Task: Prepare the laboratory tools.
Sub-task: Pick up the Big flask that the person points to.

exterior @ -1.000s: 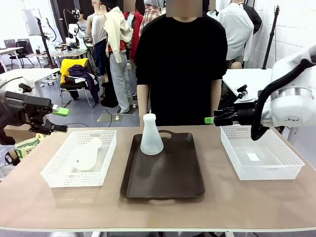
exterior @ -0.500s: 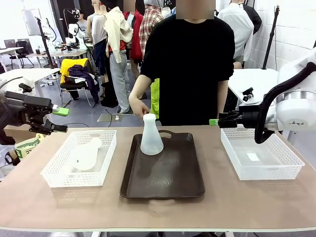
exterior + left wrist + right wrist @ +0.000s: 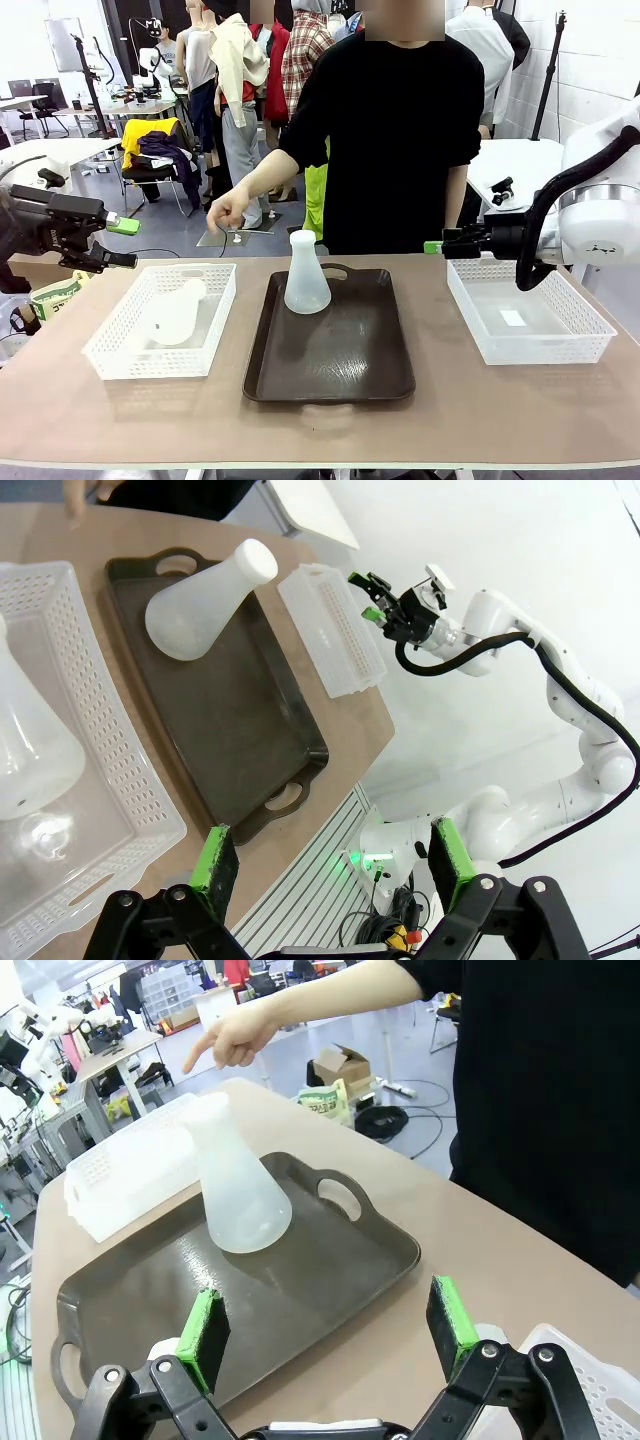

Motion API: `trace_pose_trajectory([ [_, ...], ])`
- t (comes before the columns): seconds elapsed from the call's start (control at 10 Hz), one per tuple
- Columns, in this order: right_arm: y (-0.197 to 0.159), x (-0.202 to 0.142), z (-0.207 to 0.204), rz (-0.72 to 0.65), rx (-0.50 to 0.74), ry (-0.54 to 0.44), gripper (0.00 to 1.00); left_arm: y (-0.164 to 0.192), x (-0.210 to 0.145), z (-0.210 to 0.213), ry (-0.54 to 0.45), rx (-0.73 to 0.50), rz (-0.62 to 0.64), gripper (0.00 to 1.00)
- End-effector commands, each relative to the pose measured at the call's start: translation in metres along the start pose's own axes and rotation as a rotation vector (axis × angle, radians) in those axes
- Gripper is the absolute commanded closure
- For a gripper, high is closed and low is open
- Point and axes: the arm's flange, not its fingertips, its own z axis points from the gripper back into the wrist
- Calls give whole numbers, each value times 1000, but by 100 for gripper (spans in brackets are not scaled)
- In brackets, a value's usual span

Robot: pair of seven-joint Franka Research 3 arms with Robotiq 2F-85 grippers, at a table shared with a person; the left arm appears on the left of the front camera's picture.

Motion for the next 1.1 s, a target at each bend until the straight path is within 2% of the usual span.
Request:
trace_pose_trajectory([
  [0.0,0,0,0,0,-2,0,0,0,1,1,-10,-15,-1,0],
  [0.7,0,0,0,0,-2,0,0,0,0,0,0,0,0,0],
  [1.0,0,0,0,0,-2,0,0,-31,23,-9,40,175,-155,0],
])
